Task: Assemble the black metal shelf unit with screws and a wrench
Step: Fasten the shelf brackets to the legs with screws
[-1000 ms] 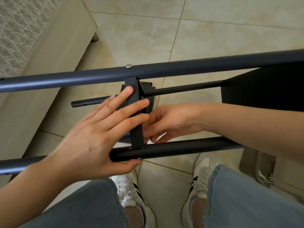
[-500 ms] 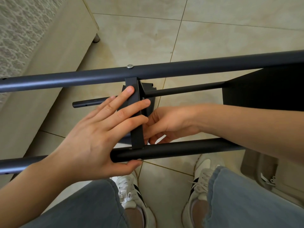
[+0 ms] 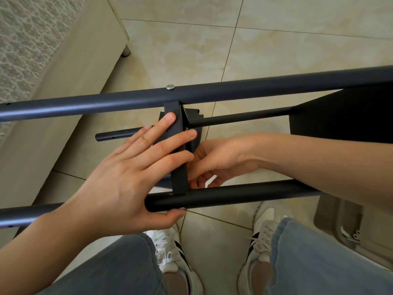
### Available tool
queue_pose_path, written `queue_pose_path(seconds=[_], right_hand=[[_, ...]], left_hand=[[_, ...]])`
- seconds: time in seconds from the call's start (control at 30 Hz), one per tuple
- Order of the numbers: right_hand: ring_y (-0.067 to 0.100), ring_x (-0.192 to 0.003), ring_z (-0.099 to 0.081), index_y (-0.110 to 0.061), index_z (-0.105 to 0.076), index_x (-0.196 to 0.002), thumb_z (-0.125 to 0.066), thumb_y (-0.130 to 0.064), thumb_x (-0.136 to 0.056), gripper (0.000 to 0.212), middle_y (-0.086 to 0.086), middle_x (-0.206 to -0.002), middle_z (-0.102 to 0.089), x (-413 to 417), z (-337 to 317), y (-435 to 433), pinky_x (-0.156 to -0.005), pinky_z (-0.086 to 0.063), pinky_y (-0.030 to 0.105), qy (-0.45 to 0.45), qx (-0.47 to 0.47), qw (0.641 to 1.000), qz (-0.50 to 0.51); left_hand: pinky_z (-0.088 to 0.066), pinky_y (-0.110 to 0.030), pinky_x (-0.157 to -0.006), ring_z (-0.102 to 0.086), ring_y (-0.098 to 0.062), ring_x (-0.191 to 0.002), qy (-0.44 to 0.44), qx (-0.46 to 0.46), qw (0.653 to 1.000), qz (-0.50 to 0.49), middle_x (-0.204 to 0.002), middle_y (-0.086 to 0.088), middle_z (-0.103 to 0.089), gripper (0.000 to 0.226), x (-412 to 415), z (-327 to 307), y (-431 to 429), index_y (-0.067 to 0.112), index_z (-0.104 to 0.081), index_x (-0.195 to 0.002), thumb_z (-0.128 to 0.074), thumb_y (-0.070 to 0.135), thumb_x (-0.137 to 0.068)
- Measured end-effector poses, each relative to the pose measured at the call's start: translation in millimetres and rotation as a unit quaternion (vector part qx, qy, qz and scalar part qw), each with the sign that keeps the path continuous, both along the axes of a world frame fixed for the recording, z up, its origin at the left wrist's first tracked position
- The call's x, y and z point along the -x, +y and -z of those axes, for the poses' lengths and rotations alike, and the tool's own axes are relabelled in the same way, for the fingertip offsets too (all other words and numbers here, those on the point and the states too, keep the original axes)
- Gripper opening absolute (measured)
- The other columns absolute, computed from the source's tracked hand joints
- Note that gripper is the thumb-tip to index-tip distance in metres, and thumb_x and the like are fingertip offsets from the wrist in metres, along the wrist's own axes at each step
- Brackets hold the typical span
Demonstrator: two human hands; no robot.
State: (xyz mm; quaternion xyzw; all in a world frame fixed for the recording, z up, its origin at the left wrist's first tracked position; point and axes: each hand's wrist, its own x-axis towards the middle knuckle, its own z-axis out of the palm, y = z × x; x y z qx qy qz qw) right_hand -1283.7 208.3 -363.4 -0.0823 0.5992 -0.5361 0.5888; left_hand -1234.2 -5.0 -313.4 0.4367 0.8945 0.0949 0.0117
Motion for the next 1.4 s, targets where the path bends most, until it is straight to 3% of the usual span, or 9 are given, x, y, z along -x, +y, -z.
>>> queue_pose_path(seconds=[0.17,0.3,0.43,0.63,0.8,1.0,1.2,1.4], right_hand=[[0.02,-0.085,-0.06,0.0,-0.066,-0.109,-0.06,-0.014,-0.095,0.021,0.009,-0.092,-0.066,-1.4,-0.2,-5.5,-0.082,-0.051,0.031,0.041,-0.008,0.999,-0.006],[0.013,-0.078,-0.061,-0.009,-0.07,-0.094,-0.062,-0.015,-0.094,0.01,0.003,-0.086,-0.067,-0.2,0.8,-1.0,-0.073,-0.052,0.024,0.036,0.009,0.999,-0.002],[0.01,-0.074,-0.061,-0.019,-0.073,-0.079,-0.065,-0.017,-0.093,0.016,0.0,-0.08,-0.068,3.0,0.3,3.6,-0.067,-0.052,0.021,0.027,0.017,1.0,-0.001],[0.013,-0.077,-0.063,-0.011,-0.069,-0.095,-0.063,-0.016,-0.093,0.009,0.003,-0.085,-0.068,1.1,2.7,-3.5,-0.073,-0.053,0.025,0.04,0.009,0.999,-0.002],[0.011,-0.076,-0.061,-0.017,-0.073,-0.083,-0.066,-0.017,-0.092,0.011,0.001,-0.082,-0.068,2.5,-2.3,3.7,-0.07,-0.052,0.023,0.029,0.017,0.999,-0.006],[0.015,-0.077,-0.062,-0.009,-0.068,-0.099,-0.063,-0.014,-0.092,0.01,0.004,-0.084,-0.067,-1.0,2.2,-6.4,-0.072,-0.054,0.027,0.037,0.009,0.999,0.014],[0.013,-0.075,-0.059,-0.021,-0.075,-0.075,-0.067,-0.016,-0.09,0.018,0.002,-0.077,-0.066,2.4,0.1,3.6,-0.073,-0.05,0.025,0.027,0.017,0.999,-0.009],[0.016,-0.078,-0.063,-0.01,-0.07,-0.093,-0.064,-0.011,-0.091,0.007,0.005,-0.087,-0.068,1.8,2.8,-1.4,-0.075,-0.053,0.027,0.009,0.035,0.999,0.007]], left_hand=[[-0.026,-0.046,-0.12,-0.017,-0.028,-0.155,-0.003,0.001,1.0,-0.004,-0.16,0.001,-0.035,0.069,-0.1,-0.9,0.6,0.017,-0.058,-0.133,-0.064,0.059,-0.078],[-0.026,-0.048,-0.12,-0.017,-0.029,-0.154,-0.002,0.002,1.0,0.001,-0.16,0.001,-0.036,0.07,0.3,-0.8,-0.1,0.02,-0.054,-0.135,-0.065,0.059,-0.078],[-0.024,-0.046,-0.121,-0.017,-0.028,-0.155,0.0,0.002,1.0,0.0,-0.16,0.001,-0.036,0.069,1.4,-0.6,0.0,0.019,-0.056,-0.134,-0.064,0.06,-0.079],[-0.026,-0.046,-0.12,-0.017,-0.028,-0.155,-0.004,-0.001,1.0,0.002,-0.161,0.001,-0.035,0.07,2.2,-0.9,-1.1,0.02,-0.055,-0.135,-0.063,0.061,-0.08],[-0.028,-0.05,-0.119,-0.018,-0.029,-0.154,-0.006,0.002,1.0,0.001,-0.16,0.0,-0.036,0.07,2.0,-1.3,-0.2,0.018,-0.056,-0.135,-0.065,0.06,-0.079],[-0.026,-0.047,-0.121,-0.017,-0.029,-0.154,-0.005,-0.005,1.0,0.005,-0.16,0.0,-0.036,0.068,2.5,-1.8,-0.4,0.018,-0.056,-0.133,-0.065,0.059,-0.079],[-0.023,-0.042,-0.123,-0.017,-0.027,-0.155,-0.005,-0.005,1.0,0.005,-0.16,0.003,-0.035,0.067,2.0,-1.1,-0.5,0.021,-0.053,-0.133,-0.064,0.06,-0.08],[-0.023,-0.042,-0.123,-0.017,-0.027,-0.155,-0.006,-0.008,1.0,0.006,-0.16,0.002,-0.036,0.067,3.5,-0.7,-0.9,0.021,-0.054,-0.134,-0.064,0.06,-0.08]])
